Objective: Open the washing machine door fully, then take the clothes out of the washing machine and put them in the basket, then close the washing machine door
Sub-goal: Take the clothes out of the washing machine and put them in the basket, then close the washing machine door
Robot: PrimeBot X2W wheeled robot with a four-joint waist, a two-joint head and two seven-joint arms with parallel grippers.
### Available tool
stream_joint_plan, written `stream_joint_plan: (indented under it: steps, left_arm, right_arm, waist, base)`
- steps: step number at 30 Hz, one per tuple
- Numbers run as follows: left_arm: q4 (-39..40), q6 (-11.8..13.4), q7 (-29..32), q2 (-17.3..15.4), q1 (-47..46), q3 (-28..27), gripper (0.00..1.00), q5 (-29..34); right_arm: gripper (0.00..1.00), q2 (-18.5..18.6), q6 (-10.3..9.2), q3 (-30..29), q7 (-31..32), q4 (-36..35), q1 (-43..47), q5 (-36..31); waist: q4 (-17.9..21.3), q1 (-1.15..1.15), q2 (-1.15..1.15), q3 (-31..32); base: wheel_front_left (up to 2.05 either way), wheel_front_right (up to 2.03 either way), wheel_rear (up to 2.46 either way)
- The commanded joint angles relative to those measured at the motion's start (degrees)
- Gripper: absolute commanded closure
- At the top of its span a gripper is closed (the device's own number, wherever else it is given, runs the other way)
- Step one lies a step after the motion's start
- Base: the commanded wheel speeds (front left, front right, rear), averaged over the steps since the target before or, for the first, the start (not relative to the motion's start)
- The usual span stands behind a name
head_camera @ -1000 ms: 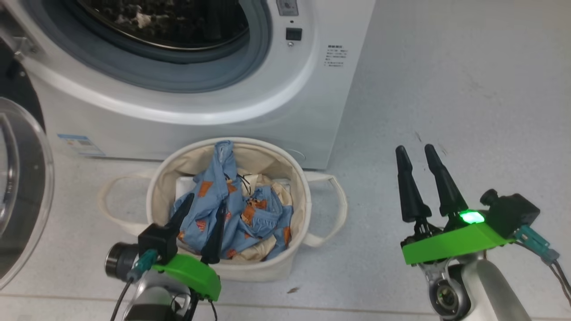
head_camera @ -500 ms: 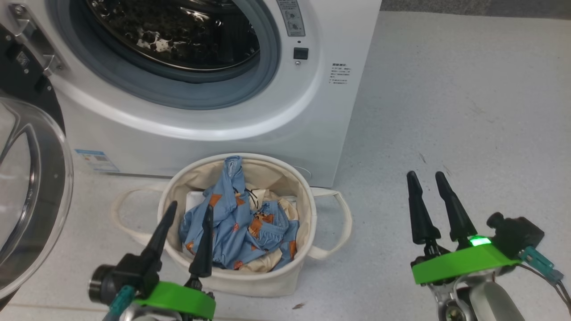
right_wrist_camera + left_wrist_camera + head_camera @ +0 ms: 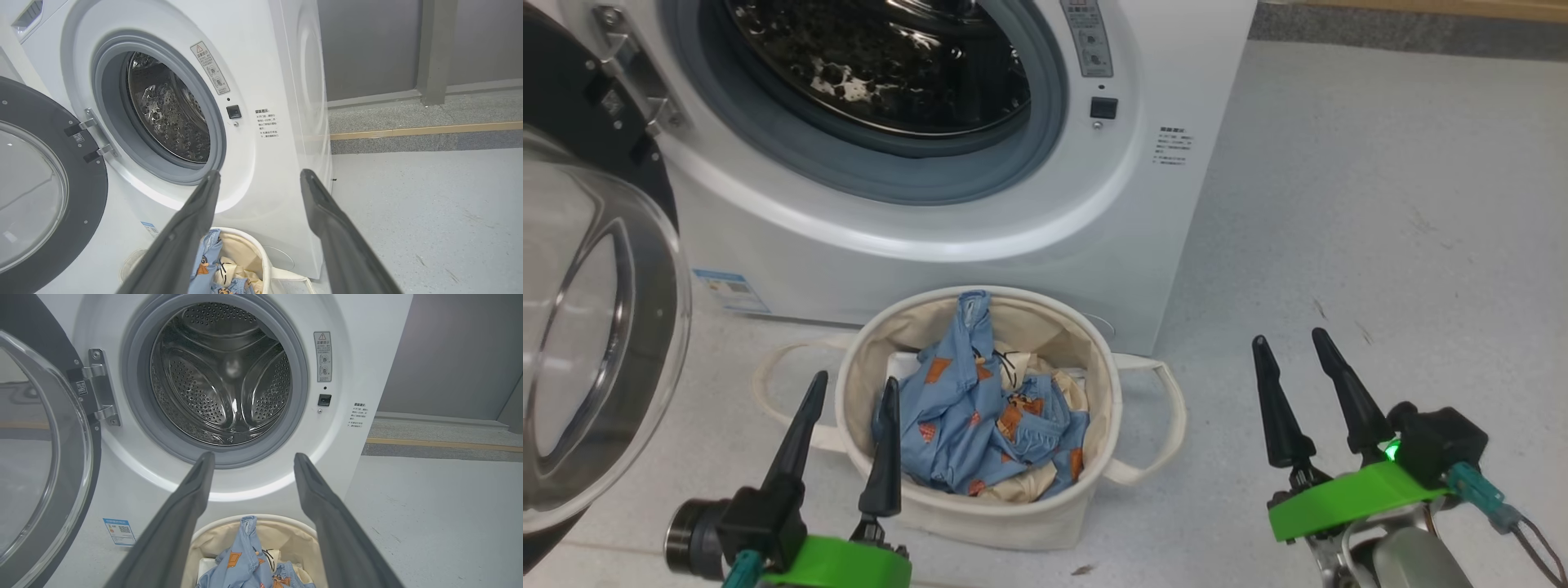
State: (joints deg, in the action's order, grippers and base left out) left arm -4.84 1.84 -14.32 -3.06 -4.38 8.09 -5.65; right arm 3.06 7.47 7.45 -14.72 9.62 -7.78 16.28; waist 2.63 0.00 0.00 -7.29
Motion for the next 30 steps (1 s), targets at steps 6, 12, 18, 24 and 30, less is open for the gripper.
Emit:
stream_joint_plan:
  steps: [6,12,18,24,30]
  left_arm:
    - [1.6,1.2,-0.7,0.1,-1.0,-1.4,0.00,0.9]
    - [1.2,1.9,-0.7,0.1,-0.7,-1.1,0.00,2.5]
    - [-0.6,1.5,-0.7,0.2,-0.6,-0.7,0.00,2.1]
    - [-1.7,1.2,-0.7,0.2,-0.6,-0.3,0.00,1.2]
    - [-3.0,1.4,-0.7,0.2,-0.5,-0.1,0.00,0.7]
  right_arm:
    - [0.00,-0.2,0.02,0.9,-0.3,-1.9,0.4,-1.8]
    - [0.00,-0.2,0.02,1.2,-0.3,-1.8,0.6,-0.6]
    - [0.00,-0.2,0.02,1.4,-0.3,-1.6,0.6,0.4]
    - [0.00,-0.2,0.02,1.6,-0.3,-1.5,0.7,0.5]
    - [0.00,-0.2,0.02,1.9,-0.3,-1.3,0.9,0.4]
  waist:
    - [-0.9,0.00,0.00,0.7]
    - [-0.8,0.00,0.00,0.7]
    - [-0.6,0.00,0.00,1.0]
    - [-0.6,0.00,0.00,1.3]
    - [-0.5,0.00,0.00,1.6]
  base:
    - [0.00,0.00,0.00]
    - [0.00,0.00,0.00]
    - [0.00,0.00,0.00]
    - [0.00,0.00,0.00]
    - [0.00,0.00,0.00]
